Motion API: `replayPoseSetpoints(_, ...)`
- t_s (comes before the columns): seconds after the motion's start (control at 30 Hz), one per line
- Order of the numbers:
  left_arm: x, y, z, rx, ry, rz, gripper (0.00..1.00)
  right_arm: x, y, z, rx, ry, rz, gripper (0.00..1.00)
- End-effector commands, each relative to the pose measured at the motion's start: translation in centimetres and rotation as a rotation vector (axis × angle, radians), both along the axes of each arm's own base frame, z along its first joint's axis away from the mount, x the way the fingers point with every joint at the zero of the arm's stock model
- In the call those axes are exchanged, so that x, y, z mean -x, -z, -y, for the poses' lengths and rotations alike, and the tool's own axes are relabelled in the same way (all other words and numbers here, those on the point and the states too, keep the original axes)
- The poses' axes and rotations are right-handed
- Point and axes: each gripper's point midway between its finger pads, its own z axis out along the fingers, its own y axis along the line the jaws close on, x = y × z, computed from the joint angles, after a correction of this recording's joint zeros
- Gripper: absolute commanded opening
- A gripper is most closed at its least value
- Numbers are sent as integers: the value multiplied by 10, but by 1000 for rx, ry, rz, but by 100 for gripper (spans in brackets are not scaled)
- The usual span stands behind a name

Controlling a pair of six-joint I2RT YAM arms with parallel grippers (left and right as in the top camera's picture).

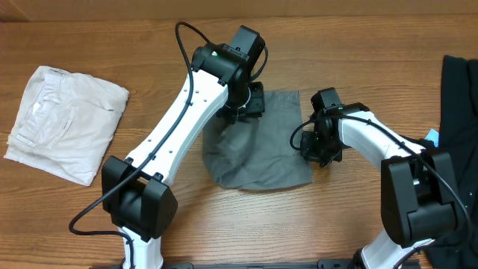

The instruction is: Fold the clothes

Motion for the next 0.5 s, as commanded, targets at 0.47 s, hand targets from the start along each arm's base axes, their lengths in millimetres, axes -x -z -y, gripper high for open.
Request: replayPoseSetpoints(0.47,-71,-121,-68,267,104,331,60,-46,-54,9,29,38,74,38)
